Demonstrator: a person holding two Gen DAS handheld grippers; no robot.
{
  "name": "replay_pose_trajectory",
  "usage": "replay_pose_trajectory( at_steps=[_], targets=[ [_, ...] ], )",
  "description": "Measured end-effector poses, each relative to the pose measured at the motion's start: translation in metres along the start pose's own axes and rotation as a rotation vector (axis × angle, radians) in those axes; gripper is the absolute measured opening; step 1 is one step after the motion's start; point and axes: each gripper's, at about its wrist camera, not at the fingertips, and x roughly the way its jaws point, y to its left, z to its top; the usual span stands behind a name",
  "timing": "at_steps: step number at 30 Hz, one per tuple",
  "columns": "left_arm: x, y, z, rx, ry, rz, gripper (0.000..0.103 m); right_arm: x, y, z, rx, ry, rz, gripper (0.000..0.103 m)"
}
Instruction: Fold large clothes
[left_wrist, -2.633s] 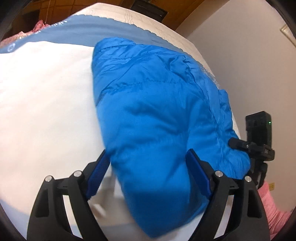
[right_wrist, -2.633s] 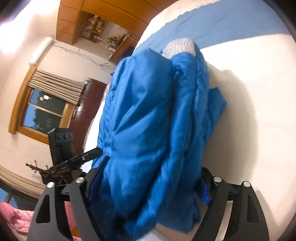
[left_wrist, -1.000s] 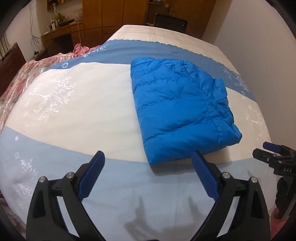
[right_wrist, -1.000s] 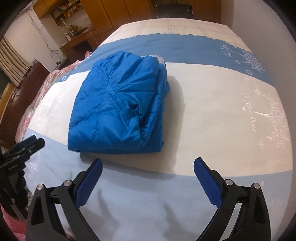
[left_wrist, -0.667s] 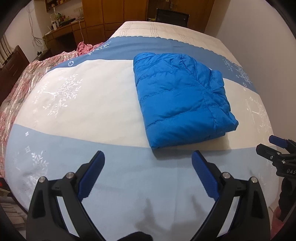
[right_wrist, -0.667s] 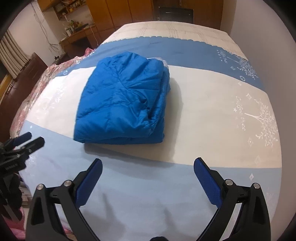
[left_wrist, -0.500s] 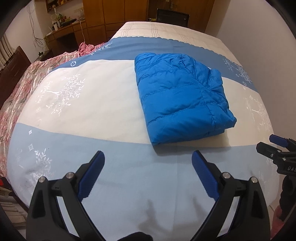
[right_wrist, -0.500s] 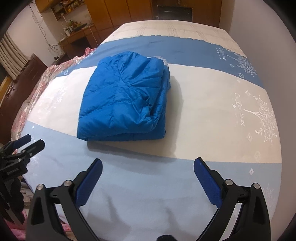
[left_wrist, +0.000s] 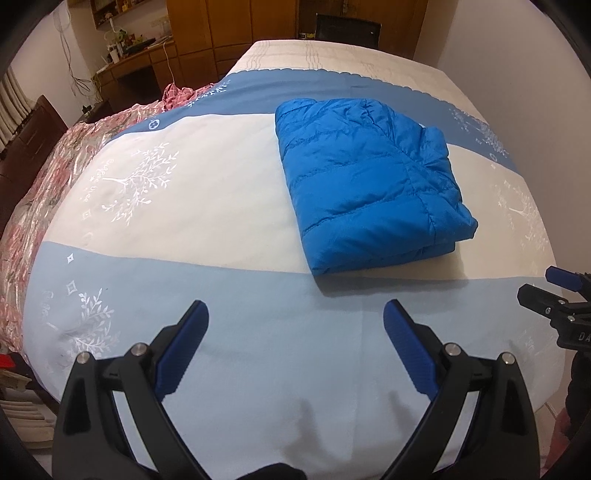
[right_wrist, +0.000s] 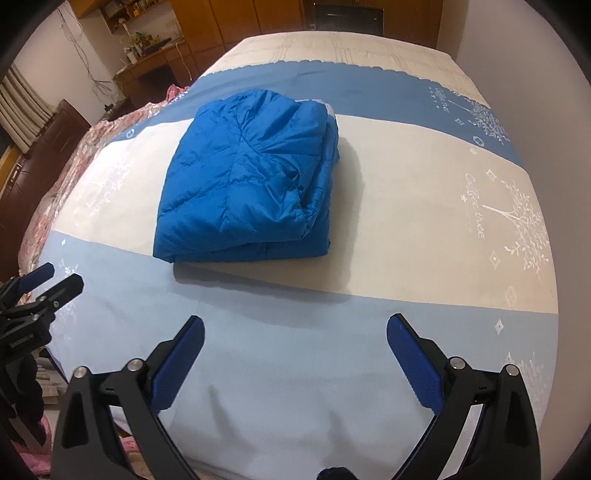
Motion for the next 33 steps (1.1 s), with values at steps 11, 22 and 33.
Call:
replay_pose_trajectory(
  at_steps=[11, 22, 33],
  targets=[
    [0.0004, -0.0045, -0.0037, 0.005, 0.005, 0.006, 0.095, -0.0014, -0.0006, -0.0039, -0.003, -0.002, 0.002, 0.099],
    [0.0004, -0.0041, -0.0044, 0.007, 0.007, 0.005, 0.095, -0.0014, 0.0002, -0.0042, -0.006, -0.001, 0.003, 0.099],
    [0.0015, -0.0052, -0.0048, 0.006, 0.011, 0.000, 0.095, 0.0019, -0.0019, -0.0026, -0.006, 0.006, 0.004, 0.099]
  ],
)
